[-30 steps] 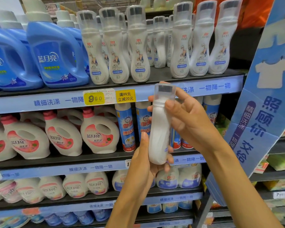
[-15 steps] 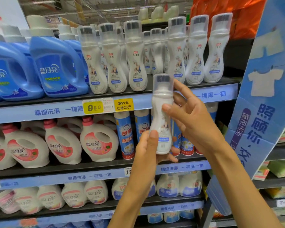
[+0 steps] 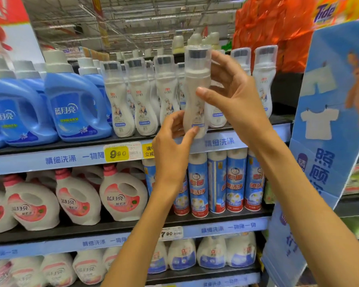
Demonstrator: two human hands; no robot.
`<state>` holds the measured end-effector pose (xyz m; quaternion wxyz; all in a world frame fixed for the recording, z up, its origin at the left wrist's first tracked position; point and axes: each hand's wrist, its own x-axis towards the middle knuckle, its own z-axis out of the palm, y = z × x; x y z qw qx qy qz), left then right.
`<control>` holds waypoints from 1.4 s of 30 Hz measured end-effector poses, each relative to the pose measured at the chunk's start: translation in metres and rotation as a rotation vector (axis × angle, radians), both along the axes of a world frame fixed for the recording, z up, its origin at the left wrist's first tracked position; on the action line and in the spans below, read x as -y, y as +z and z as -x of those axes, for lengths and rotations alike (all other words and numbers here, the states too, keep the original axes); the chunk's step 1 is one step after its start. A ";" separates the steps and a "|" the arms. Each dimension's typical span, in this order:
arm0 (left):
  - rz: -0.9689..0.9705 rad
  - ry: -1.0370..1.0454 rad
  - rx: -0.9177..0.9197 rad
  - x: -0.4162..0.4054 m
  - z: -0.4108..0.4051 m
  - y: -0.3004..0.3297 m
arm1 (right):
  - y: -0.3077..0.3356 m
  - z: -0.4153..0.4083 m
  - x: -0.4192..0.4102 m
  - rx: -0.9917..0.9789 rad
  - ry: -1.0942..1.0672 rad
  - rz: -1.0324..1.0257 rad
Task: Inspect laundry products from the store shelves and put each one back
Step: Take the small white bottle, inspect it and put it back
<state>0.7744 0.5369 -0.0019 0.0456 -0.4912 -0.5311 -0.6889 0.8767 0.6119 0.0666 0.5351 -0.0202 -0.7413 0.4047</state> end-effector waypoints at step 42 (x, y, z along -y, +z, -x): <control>0.096 0.656 -0.311 -0.040 0.002 -0.003 | -0.006 0.045 -0.023 0.024 -0.683 -0.272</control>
